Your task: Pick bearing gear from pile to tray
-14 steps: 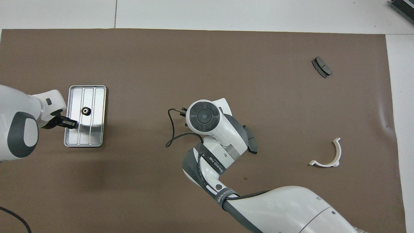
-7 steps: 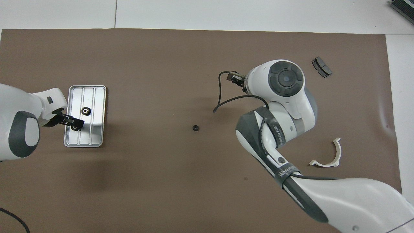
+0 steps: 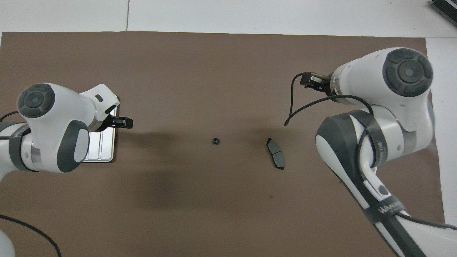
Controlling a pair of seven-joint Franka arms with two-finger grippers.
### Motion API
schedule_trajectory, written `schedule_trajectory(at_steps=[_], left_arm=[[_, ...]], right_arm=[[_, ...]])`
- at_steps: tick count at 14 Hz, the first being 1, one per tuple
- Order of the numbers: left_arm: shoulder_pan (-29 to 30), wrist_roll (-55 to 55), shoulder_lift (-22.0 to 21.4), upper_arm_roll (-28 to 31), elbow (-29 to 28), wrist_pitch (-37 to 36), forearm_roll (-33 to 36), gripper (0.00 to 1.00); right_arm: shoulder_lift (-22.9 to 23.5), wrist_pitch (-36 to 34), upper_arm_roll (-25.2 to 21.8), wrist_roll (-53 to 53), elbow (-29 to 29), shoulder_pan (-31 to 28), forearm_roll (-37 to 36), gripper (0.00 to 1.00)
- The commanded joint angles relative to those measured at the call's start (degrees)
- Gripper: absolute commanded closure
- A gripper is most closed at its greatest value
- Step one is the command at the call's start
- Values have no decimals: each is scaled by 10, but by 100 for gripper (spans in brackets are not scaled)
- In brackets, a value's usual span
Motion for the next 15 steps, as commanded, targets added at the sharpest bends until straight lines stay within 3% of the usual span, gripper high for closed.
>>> schedule_trajectory(at_steps=[1,4,8,11,15], left_arm=[[-64,-95,7,8,10,2,-3,20],[-137,-223,60,8,68,2,-4,25],[-194,-334,115,4,138,3,-5,27],[-217,-337,129,4,152,22,-23,30],[-238,-330,138,4,145,24,-24,31]], right_arm=[[-64,-57,8,-75,-16,-31,6,0],[-90,-108,6,-149,10,-63,43,0],[-88,-186,6,-219,63,-91,44,0],[-83,-280,5,-272,94,-92,43,0],[-103,-330,6,-271,78,-93,44,0]])
